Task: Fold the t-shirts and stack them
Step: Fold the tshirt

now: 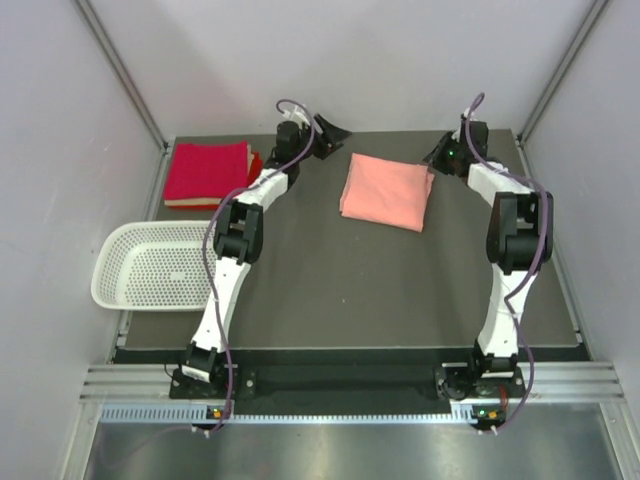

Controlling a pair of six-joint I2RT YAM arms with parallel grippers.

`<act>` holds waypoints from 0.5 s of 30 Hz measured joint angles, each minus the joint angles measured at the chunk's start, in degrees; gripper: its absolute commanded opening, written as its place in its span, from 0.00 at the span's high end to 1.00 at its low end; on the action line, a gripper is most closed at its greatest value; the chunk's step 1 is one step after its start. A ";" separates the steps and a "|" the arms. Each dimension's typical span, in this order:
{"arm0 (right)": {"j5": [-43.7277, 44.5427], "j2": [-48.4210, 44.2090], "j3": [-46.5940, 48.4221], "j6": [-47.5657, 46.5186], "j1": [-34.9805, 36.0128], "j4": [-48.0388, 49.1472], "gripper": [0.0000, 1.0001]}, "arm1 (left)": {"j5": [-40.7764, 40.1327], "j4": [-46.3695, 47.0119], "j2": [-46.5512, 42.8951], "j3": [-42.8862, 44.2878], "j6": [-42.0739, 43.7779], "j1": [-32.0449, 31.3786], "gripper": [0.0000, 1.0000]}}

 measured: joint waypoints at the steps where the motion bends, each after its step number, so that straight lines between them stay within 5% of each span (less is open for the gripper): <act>1: -0.09 0.39 0.00 0.31 -0.48 -0.11 0.70 | -0.04 0.48 0.00 0.00 0.17 0.24 0.23; 3: 0.20 0.57 -0.20 0.48 -1.60 -0.37 0.67 | 0.52 1.09 -0.04 0.02 0.70 0.79 0.16; 7: 0.70 -3.74 -4.83 0.59 -2.93 -1.31 0.52 | 3.26 -2.45 -2.27 -3.48 4.37 2.01 0.20; 11: -1.99 -10.73 -10.25 0.00 -2.89 -4.33 0.37 | 5.44 -9.62 -12.02 -17.84 11.87 2.67 0.29; 15: -4.76 -16.41 -15.28 -2.89 -1.38 -6.60 0.36 | 6.47 -15.43 -22.29 -31.12 19.17 2.16 0.39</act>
